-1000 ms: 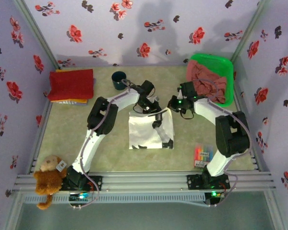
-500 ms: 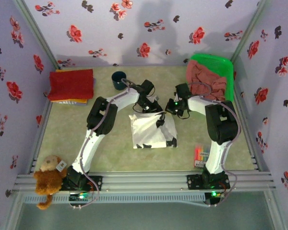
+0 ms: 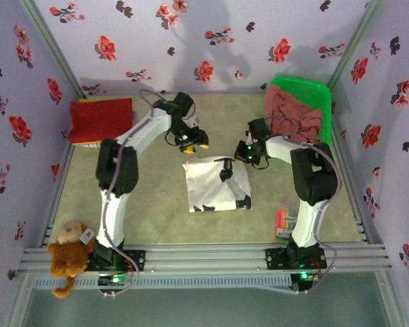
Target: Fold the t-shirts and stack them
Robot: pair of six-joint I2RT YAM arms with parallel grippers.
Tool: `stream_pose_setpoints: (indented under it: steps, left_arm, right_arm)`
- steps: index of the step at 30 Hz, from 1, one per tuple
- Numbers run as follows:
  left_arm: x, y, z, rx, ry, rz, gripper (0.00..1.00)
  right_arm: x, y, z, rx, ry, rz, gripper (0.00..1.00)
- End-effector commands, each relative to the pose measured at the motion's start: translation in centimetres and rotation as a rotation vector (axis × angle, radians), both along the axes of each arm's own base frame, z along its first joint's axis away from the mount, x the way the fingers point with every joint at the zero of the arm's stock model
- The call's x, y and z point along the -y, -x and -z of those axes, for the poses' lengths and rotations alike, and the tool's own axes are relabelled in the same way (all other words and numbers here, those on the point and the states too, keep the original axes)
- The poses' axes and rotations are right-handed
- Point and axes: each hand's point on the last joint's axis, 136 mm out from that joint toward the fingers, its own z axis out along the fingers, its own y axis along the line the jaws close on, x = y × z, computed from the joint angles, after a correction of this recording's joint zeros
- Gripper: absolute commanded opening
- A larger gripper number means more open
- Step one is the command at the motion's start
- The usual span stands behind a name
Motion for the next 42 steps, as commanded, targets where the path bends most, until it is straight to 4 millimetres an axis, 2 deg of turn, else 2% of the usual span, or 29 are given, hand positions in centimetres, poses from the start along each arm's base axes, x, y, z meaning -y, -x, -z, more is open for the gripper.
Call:
stream_pose_setpoints:
  steps: [1, 5, 8, 15, 20, 25, 28, 33, 35, 40, 42]
  left_arm:
    - [-3.7, 2.8, -0.1, 0.025, -0.152, 0.058, 0.56]
    - [-5.6, 4.5, 1.0, 0.032, -0.205, 0.063, 0.56]
    - [-5.7, 5.0, 2.4, 0.016, -0.202, 0.063, 0.56]
    - [-3.1, 3.6, 4.1, 0.021, -0.087, 0.043, 0.52]
    - [-1.9, 2.5, 3.9, 0.051, -0.023, 0.022, 0.50]
    - [-1.2, 3.5, 5.6, -0.015, 0.010, 0.022, 0.38]
    - [-1.7, 4.4, 6.2, -0.043, -0.008, 0.029, 0.37]
    - [-3.1, 4.5, 5.4, -0.014, -0.085, 0.028, 0.48]
    - [-3.5, 4.3, 4.9, -0.002, -0.105, 0.027, 0.49]
    - [-3.4, 4.6, 5.2, -0.014, -0.101, 0.008, 0.47]
    - [-2.8, 4.8, 5.6, -0.025, -0.067, -0.005, 0.39]
  right_arm:
    - [1.6, 2.6, 3.6, -0.115, 0.108, -0.016, 0.00]
    - [1.5, 2.6, 3.5, -0.116, 0.107, -0.020, 0.00]
    - [1.5, 2.6, 3.5, -0.115, 0.108, -0.023, 0.00]
    - [1.7, 2.7, 3.4, -0.120, 0.114, -0.027, 0.00]
    - [1.9, 3.0, 3.5, -0.124, 0.126, -0.031, 0.00]
    - [2.2, 3.2, 3.8, -0.133, 0.129, -0.025, 0.00]
    - [2.4, 3.2, 3.8, -0.132, 0.129, -0.023, 0.00]
    - [2.4, 3.1, 3.8, -0.135, 0.129, -0.022, 0.00]
    - [2.3, 3.1, 3.9, -0.137, 0.128, -0.023, 0.00]
    - [2.4, 3.2, 3.9, -0.139, 0.128, -0.022, 0.00]
    - [2.4, 3.2, 3.9, -0.139, 0.128, -0.022, 0.00]
